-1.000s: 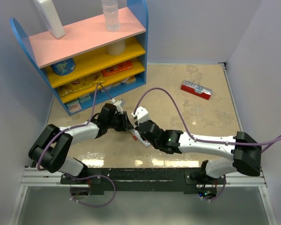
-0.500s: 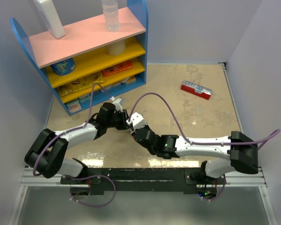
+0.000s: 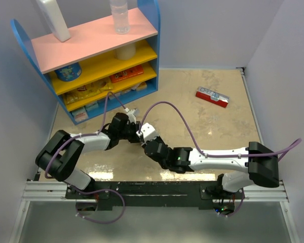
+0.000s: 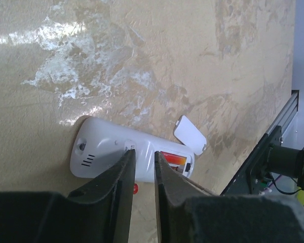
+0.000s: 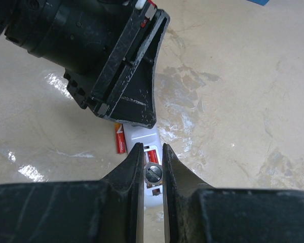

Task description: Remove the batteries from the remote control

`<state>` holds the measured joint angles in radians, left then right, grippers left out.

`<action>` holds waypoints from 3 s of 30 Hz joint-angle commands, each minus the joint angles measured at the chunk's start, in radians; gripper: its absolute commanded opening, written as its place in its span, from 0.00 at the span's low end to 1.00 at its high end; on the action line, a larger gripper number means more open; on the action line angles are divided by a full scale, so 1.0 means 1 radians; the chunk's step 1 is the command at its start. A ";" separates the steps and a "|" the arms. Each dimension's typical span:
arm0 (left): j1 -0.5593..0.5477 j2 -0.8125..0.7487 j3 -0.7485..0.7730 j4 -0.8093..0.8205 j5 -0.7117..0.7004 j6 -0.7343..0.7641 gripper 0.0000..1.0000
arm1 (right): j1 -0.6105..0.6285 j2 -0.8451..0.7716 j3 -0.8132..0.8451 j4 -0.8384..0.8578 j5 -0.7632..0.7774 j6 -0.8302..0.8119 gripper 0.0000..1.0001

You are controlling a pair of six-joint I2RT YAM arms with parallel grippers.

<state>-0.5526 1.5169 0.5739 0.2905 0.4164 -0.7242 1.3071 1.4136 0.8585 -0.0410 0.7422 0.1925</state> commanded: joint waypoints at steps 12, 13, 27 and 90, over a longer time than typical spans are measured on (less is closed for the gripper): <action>-0.007 0.063 -0.005 -0.013 -0.050 0.019 0.22 | 0.043 0.080 -0.029 0.066 0.092 -0.059 0.00; -0.007 0.063 -0.005 -0.014 -0.054 0.019 0.22 | 0.059 0.091 -0.029 0.064 0.104 -0.067 0.00; -0.009 0.068 -0.006 -0.036 -0.077 0.034 0.21 | 0.195 0.324 0.092 -0.105 0.292 0.010 0.00; -0.007 0.078 -0.009 -0.043 -0.099 0.042 0.20 | 0.020 0.030 0.020 -0.016 -0.057 -0.123 0.00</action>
<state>-0.5579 1.5719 0.5758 0.3344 0.3649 -0.7219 1.3334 1.4387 0.8913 -0.0887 0.6781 0.0959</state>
